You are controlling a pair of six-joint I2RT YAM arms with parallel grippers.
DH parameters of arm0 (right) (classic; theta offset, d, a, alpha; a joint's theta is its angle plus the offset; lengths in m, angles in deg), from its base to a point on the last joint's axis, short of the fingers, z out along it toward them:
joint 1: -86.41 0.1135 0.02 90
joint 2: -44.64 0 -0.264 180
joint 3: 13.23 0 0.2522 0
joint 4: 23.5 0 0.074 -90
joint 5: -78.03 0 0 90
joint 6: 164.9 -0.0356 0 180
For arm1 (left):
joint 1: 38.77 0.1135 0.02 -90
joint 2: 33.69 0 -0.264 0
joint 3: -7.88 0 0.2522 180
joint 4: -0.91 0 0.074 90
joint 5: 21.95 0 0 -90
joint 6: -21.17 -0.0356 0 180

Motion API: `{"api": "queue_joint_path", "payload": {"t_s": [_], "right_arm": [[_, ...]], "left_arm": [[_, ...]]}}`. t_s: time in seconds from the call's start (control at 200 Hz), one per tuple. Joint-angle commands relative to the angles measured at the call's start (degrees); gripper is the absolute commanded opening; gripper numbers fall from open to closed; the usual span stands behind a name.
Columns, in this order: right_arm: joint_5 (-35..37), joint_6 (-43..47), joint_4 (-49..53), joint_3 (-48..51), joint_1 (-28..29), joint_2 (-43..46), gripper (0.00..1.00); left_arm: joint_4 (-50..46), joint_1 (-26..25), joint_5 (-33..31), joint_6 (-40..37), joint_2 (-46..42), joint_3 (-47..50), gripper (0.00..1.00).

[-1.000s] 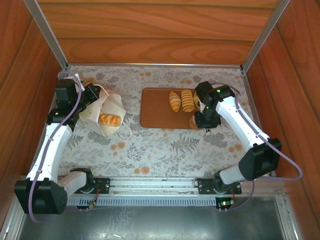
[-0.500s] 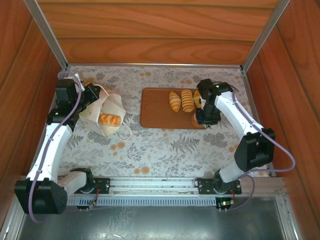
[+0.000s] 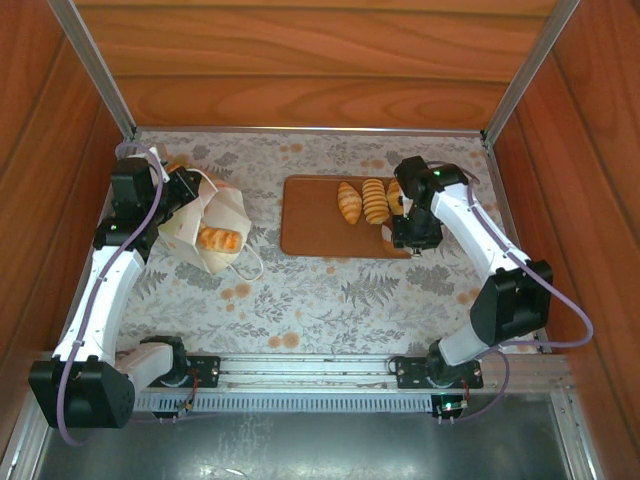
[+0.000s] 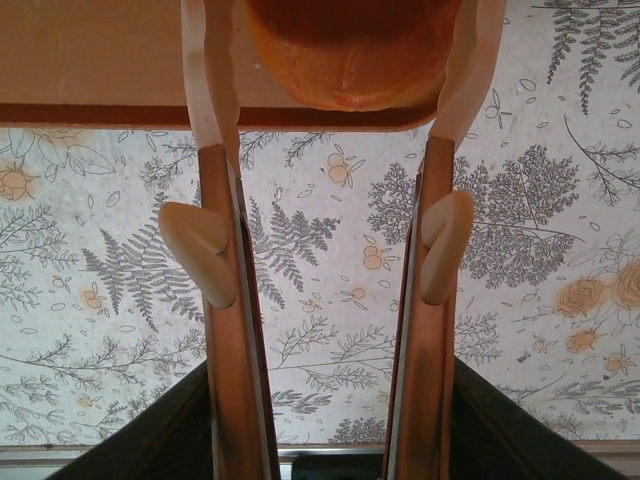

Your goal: Take the fake bread out of the paper bag

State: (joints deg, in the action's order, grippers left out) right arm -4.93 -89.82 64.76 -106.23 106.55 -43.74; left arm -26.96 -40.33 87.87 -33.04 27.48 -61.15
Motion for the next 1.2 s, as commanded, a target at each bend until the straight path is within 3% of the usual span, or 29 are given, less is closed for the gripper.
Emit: {"api": "queue_joint_path", "payload": {"t_s": [0.0,0.63,0.975,1.194], "right_arm": [[0.39,-0.29,1.99,-1.30,-0.52,2.25,0.55],[-0.01,-0.59,-0.32,2.83,-0.59,1.84,0.46],[0.43,-0.26,-0.17,1.48,-0.55,3.88,0.52],[-4.31,1.38,-0.09,-0.56,-0.55,8.71,0.51]], "left_arm": [[1.60,0.51,0.31,-0.59,-0.17,0.19,0.00],[1.31,0.43,0.31,-0.37,-0.60,0.10,0.00],[1.21,0.46,0.18,-0.28,-0.61,-0.01,0.00],[1.19,0.47,0.40,-0.39,-0.30,-0.42,0.00]]}}
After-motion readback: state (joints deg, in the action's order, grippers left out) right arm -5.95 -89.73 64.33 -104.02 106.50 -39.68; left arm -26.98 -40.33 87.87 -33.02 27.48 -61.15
